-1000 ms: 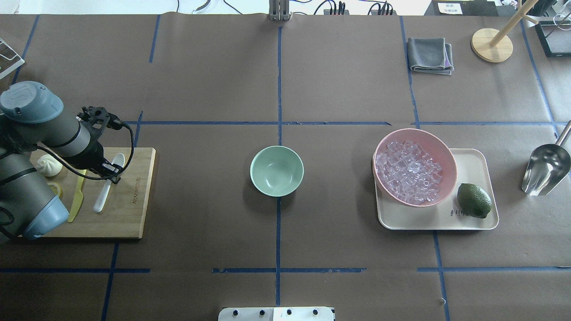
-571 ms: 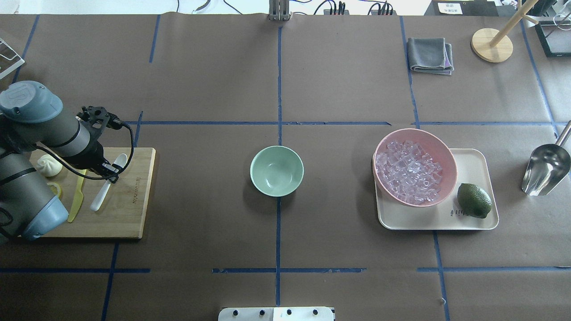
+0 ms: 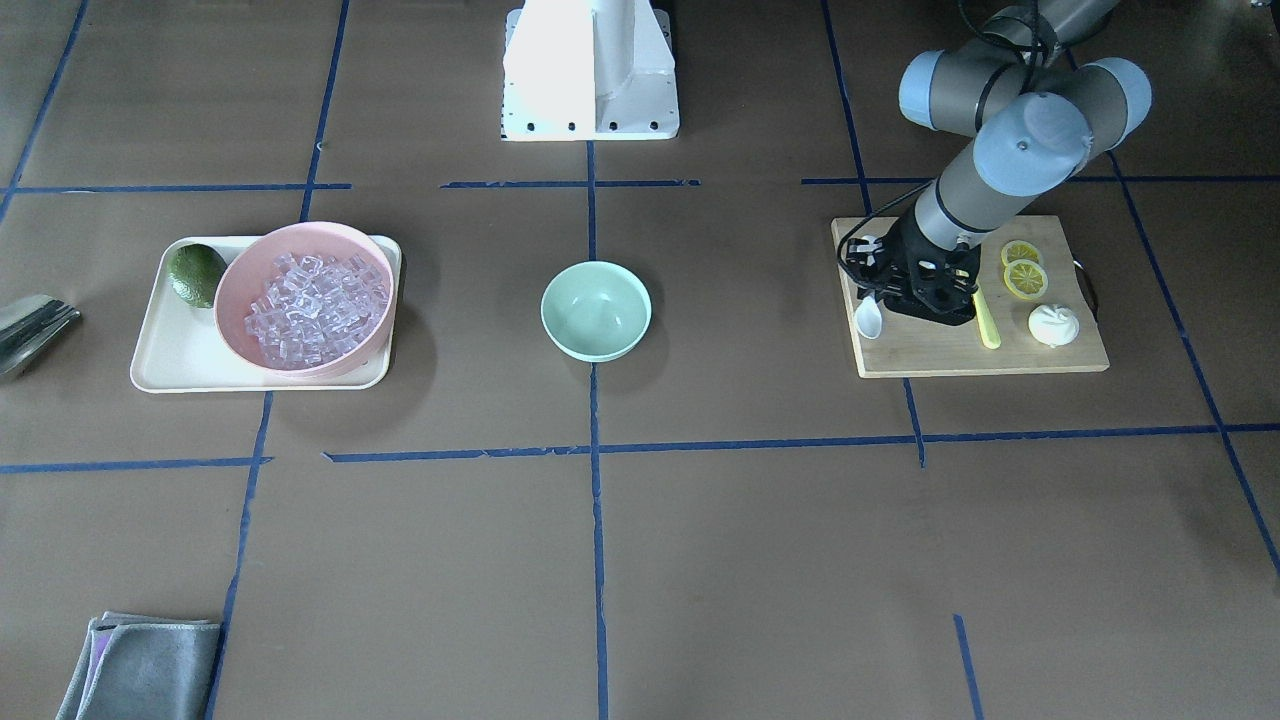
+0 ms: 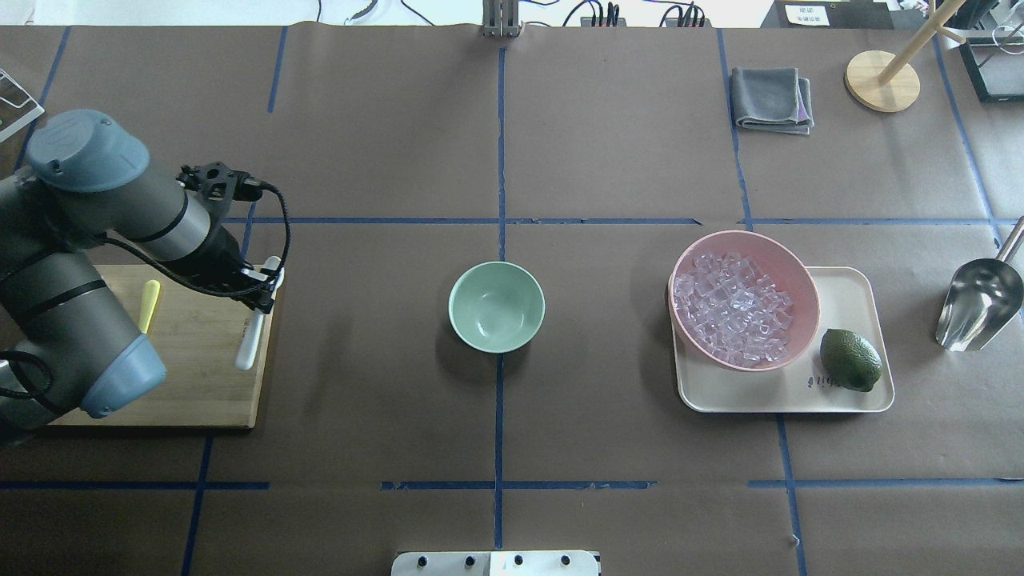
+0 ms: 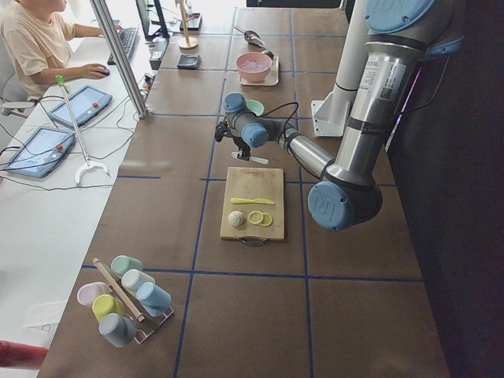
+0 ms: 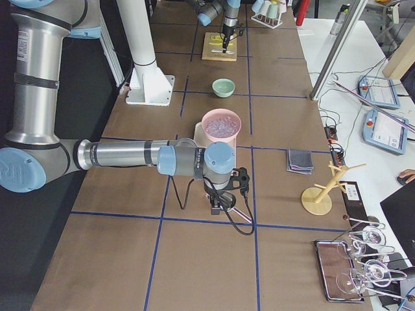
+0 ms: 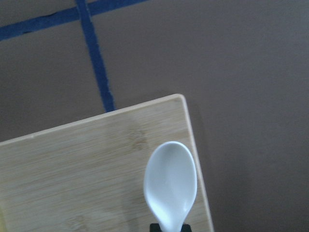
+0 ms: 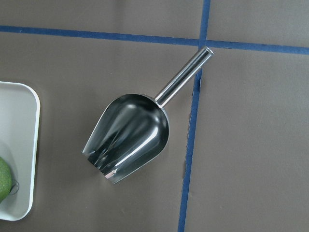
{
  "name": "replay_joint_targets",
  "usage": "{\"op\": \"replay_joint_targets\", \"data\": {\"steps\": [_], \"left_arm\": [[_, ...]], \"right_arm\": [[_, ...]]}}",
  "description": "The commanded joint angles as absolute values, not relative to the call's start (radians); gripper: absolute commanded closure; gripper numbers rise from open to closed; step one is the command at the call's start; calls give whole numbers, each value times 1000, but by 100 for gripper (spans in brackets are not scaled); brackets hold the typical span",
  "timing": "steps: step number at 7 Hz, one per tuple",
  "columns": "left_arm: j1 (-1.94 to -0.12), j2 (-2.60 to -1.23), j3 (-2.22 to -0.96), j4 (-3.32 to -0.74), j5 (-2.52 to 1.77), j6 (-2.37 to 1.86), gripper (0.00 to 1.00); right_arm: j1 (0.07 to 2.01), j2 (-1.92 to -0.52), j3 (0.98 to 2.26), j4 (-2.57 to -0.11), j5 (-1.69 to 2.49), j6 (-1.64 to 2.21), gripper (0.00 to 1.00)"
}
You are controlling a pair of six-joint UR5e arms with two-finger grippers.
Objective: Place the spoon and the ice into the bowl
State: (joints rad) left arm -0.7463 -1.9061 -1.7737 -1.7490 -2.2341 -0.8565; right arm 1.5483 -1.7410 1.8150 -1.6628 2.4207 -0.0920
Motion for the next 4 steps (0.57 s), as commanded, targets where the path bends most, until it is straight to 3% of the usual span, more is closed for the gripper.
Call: {"op": "replay_joint_targets", "data": {"steps": [1, 4], "left_arm": [[-632, -2117, -1731, -1706, -2234, -1114, 100], [-586, -2331, -1567, -1707, -2230, -1206, 100]], "right_arm": [[1549, -1741, 1815, -1663, 2421, -91, 1], [1549, -1743, 1816, -1663, 2422, -91, 1]]}}
